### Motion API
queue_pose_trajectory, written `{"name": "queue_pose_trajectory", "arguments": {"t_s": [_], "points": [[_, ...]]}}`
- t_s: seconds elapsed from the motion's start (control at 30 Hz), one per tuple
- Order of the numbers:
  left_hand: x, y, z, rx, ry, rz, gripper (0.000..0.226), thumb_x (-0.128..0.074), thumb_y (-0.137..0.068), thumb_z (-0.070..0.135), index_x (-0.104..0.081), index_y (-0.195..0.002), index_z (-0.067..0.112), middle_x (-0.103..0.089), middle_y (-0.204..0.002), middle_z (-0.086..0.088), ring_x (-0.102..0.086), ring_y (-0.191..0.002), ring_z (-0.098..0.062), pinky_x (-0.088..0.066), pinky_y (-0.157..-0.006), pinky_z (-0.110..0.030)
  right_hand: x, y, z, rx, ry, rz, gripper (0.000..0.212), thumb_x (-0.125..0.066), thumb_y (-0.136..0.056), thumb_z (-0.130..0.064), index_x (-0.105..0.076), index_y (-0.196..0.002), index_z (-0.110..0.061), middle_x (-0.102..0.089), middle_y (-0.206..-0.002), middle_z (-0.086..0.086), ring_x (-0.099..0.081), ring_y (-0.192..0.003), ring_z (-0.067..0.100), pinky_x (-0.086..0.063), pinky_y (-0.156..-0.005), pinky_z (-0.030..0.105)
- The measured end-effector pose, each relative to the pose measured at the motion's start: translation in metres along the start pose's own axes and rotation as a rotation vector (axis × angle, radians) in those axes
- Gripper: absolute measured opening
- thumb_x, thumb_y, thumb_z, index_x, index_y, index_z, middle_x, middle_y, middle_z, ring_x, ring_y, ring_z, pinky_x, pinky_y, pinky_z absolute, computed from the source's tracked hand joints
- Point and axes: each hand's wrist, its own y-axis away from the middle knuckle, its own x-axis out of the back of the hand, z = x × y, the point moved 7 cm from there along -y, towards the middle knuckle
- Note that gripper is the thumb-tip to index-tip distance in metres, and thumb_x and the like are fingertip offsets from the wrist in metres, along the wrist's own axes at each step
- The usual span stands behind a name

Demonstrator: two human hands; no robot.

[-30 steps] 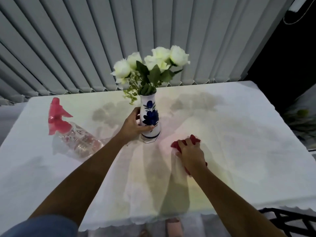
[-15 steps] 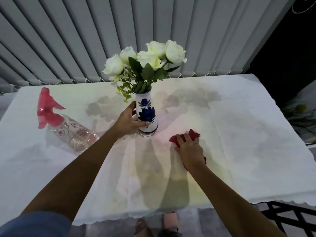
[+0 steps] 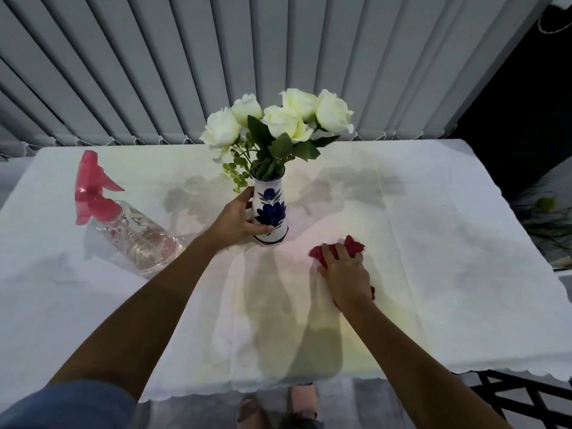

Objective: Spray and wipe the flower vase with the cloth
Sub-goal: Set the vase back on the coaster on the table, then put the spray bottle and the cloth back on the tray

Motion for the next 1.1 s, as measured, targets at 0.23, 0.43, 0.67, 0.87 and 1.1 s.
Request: {"name": "queue_pose_trajectory", "arguments": {"t_s": [0.23,0.43,0.67,0.87,1.1], "points": [[-0.002,0.015,-0.001,0.026,-0.036,0.066,0.076,-0.081,-0.072,0.005,-0.041,-0.136,0.019,-0.059,-0.124,0.005,-0.054,-0.114,-0.012,-0.045,-0.087,-0.010,0.003,0.004,0.000,-0.008,-0.021,0.004,0.053,-0.038,-0.100,-0.037,-0.023,-0.147,-0.019,-0.030,-0.151,0.014,-0.043,-0.123,0.042,-0.054,-0.082,0.038],[-0.002,0.092,-0.025,0.098,-0.054,0.411,0.076,-0.075,-0.078,0.003,-0.035,-0.143,0.008,-0.047,-0.141,-0.011,-0.046,-0.123,-0.019,-0.040,-0.100,-0.031,0.011,0.011,-0.004,-0.025,-0.045,-0.028,0.051,-0.035,-0.101,-0.035,-0.021,-0.149,-0.022,-0.026,-0.152,0.013,-0.042,-0.124,0.042,-0.054,-0.082,0.039],[0.056,0.189,-0.066,0.446,0.062,0.779,0.052,-0.071,-0.081,0.040,-0.050,-0.119,0.010,-0.064,-0.098,-0.006,-0.063,-0.100,-0.031,-0.047,-0.086,-0.036,0.028,0.018,0.003,-0.048,-0.189,0.061,0.052,-0.043,-0.094,-0.015,-0.033,-0.144,-0.025,-0.027,-0.149,0.011,-0.045,-0.123,0.036,-0.050,-0.090,0.044],[0.122,0.198,-0.068,0.427,0.040,0.878,0.106,-0.087,-0.062,0.038,-0.026,-0.143,0.009,-0.046,-0.142,-0.019,-0.045,-0.129,-0.038,-0.036,-0.108,-0.050,0.039,0.033,0.012,-0.121,-0.250,0.148,0.043,-0.039,-0.095,-0.017,-0.040,-0.137,-0.024,-0.046,-0.132,0.009,-0.055,-0.108,0.031,-0.050,-0.084,0.038],[0.128,0.170,-0.054,0.222,0.081,0.717,0.099,-0.087,-0.065,0.016,-0.027,-0.143,0.016,-0.048,-0.143,-0.011,-0.052,-0.122,-0.031,-0.041,-0.101,-0.040,0.011,0.079,0.057,-0.520,-1.447,0.255,0.024,-0.046,-0.092,-0.020,-0.061,-0.099,-0.004,-0.065,-0.070,0.018,-0.063,-0.058,0.034,-0.055,-0.059,0.044]]}}
